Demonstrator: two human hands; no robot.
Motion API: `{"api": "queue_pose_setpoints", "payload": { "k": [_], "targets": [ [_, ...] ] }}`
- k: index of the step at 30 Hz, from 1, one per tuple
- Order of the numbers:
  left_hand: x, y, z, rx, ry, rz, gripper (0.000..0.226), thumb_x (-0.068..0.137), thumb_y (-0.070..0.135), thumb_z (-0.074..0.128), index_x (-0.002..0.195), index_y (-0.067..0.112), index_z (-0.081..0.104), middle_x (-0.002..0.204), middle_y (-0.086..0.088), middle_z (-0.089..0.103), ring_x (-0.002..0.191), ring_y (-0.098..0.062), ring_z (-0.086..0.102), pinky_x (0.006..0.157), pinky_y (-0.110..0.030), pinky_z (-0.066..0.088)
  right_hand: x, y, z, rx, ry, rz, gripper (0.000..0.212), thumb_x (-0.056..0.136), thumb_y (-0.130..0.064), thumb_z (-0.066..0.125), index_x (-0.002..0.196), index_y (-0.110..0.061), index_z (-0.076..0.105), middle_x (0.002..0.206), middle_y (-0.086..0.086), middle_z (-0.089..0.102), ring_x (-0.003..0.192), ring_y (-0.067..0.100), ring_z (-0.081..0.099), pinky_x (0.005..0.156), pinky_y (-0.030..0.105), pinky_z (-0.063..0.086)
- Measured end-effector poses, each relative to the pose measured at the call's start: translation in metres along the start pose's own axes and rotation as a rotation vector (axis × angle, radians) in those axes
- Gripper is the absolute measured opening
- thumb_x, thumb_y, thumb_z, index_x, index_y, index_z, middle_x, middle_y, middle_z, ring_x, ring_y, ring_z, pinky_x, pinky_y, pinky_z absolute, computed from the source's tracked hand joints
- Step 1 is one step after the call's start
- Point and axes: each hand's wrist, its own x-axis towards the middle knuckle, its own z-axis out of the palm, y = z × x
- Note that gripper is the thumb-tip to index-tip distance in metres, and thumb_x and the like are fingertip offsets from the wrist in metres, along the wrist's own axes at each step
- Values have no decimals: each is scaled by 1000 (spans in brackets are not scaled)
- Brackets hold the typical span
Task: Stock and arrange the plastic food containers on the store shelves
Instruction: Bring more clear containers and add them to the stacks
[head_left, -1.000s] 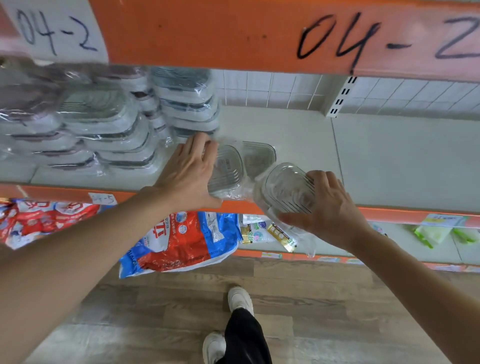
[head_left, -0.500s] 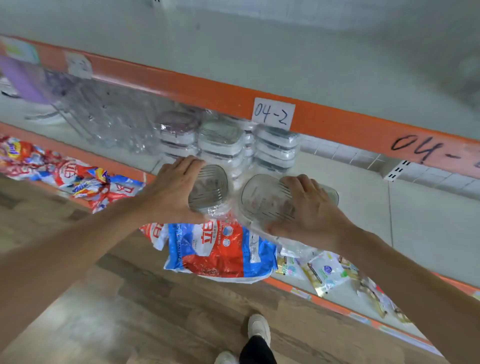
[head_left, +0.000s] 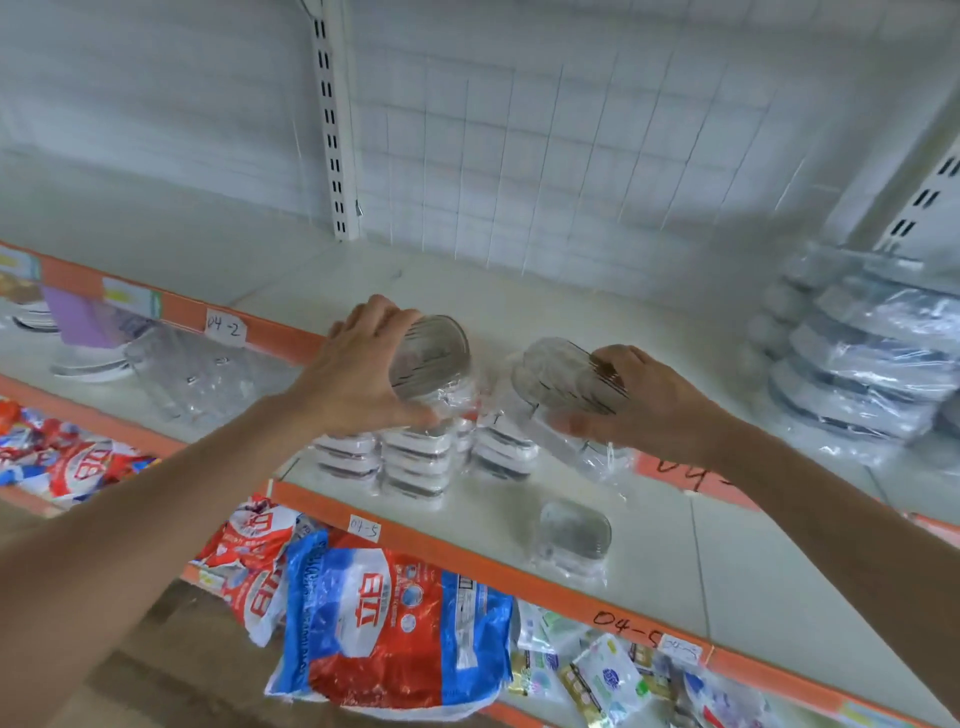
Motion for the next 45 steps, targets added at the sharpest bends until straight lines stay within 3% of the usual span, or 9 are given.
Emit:
{"api": "queue_pose_setpoints", "payload": {
  "k": [4, 14, 28, 32, 36, 39, 41, 43, 45],
  "targets": [
    [32, 8, -2, -151, 39, -87, 110, 49, 66, 73, 142, 20, 34, 128, 2, 36, 124, -19, 36, 107, -42, 32, 23, 34, -28, -173, -26, 83, 95, 56, -73, 61, 131, -18, 41, 123, 0, 39, 112, 20, 40, 96, 34, 38],
    [125, 47, -9, -273, -153, 38, 85, 60, 53, 81, 128, 30, 37, 126, 9, 41, 112, -11, 44, 92, -30, 39, 73, 113, -37, -160, -129, 159, 75, 71, -60, 70, 131, -22, 44, 124, 3, 37, 116, 25, 38, 97, 37, 36],
    [162, 53, 51, -9, -322, -76, 85, 66, 54, 77, 137, 31, 35, 134, 1, 40, 126, -24, 37, 102, -43, 30, 118, 114, -47, -474, -81, 321, 72, 78, -83, 26, 140, -47, 28, 137, 8, 48, 124, 31, 46, 92, 39, 40],
    [181, 47, 55, 38, -487, 33, 97, 72, 33, 78, 149, 32, 18, 155, 8, 20, 144, -16, 11, 114, -49, 14, 124, 104, -52, -567, -45, 429, 62, 89, -67, 28, 114, -20, 60, 114, 5, 61, 105, 25, 59, 79, 30, 40],
    [197, 57, 57, 147, -585, 272, 97, 77, 23, 76, 151, 27, 13, 158, 5, 13, 144, -18, 10, 115, -31, 17, 128, 99, -63, -457, -206, 473, 20, 88, -17, 53, 76, -8, 65, 67, -3, 66, 64, 17, 66, 65, 20, 48],
    [206, 60, 54, 74, -617, 332, 89, 76, 16, 75, 148, 22, 24, 150, 1, 28, 139, -20, 24, 112, -32, 24, 128, 111, -74, -314, -367, 542, 37, 88, -7, 56, 52, -8, 64, 51, -6, 65, 47, 9, 55, 53, 19, 47],
    [210, 60, 51, -90, -668, 255, 78, 77, 18, 70, 144, 27, 32, 144, 3, 32, 136, -19, 27, 109, -37, 30, 121, 115, -79, -318, -365, 548, 20, 92, -9, 44, 86, -8, 63, 63, 6, 65, 48, 14, 50, 47, 20, 44],
    [208, 63, 54, -202, -674, 151, 73, 76, 39, 66, 141, 36, 32, 141, 7, 31, 136, -18, 19, 110, -41, 26, 117, 124, -70, -494, -324, 437, 57, 89, -15, 47, 141, -29, 29, 109, 11, 55, 81, 23, 56, 67, 29, 48],
    [202, 69, 65, -149, -576, 139, 69, 78, 64, 58, 138, 43, 32, 136, 8, 32, 133, -18, 15, 107, -49, 23, 118, 125, -62, -623, -372, 295, 87, 87, -18, 56, 147, -44, -2, 143, 12, 27, 122, 31, 44, 96, 37, 41]
  ]
}}
